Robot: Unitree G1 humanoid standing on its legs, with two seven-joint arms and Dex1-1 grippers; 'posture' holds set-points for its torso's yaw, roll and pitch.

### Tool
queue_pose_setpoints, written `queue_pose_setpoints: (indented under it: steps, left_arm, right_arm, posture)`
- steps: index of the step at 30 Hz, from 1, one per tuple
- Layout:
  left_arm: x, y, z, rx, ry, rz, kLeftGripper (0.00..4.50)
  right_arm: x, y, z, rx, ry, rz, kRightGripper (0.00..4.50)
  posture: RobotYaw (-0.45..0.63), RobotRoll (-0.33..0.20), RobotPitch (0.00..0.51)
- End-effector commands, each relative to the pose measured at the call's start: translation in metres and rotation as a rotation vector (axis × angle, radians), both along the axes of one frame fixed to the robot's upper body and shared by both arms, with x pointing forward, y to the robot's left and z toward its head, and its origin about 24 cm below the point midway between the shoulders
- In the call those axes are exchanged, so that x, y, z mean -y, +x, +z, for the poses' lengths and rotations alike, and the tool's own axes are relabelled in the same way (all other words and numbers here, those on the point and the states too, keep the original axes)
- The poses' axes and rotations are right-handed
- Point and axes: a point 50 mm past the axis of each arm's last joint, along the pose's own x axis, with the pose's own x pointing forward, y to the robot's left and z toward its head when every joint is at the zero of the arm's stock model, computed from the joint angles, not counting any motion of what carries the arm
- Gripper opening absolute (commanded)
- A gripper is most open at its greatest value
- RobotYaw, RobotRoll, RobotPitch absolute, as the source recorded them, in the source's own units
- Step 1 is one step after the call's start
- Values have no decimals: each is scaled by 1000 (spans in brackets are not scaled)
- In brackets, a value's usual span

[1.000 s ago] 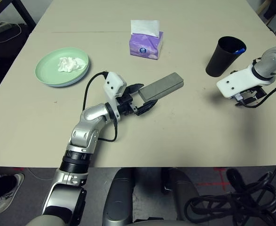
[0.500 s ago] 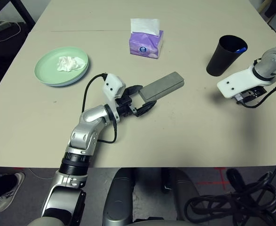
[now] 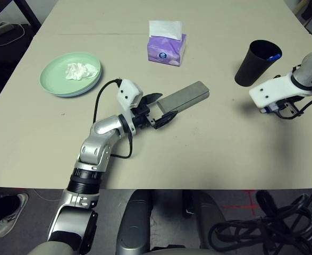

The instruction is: Organize and tidy the items on the table.

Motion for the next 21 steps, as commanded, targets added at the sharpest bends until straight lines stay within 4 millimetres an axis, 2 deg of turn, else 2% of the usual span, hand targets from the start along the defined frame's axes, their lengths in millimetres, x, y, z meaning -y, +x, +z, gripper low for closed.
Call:
queue_pose_setpoints:
  steps: [1, 9, 12, 16, 18, 21]
  left_arm:
    - [1, 3, 1, 12, 14, -25, 4500]
    - [0, 11, 0, 35, 58, -55, 4500]
    - [-2, 16, -4, 31, 65, -47, 4500]
    - [-5, 20, -9, 53, 107, -45, 4500]
    - [-5, 22, -10, 63, 121, -43, 4500]
    - [-4, 24, -10, 73, 131, -48, 4500]
  right_arm:
    - [-4, 2, 13, 27, 381, -78, 425]
    - [0, -18, 32, -31, 934, -73, 425]
    - [2, -19, 39, 26, 1150, -101, 425]
    - [8, -16, 44, 199, 1445, -210, 425]
    - [12, -14, 40, 318, 1584, -297, 425]
    - [11, -11, 31, 468, 1666, -431, 425]
  posture:
    - [132, 0, 185]
    - [75, 0, 153]
    - [62, 0, 148]
    - [47, 0, 146]
    - [41, 0, 141]
    - [39, 0, 140]
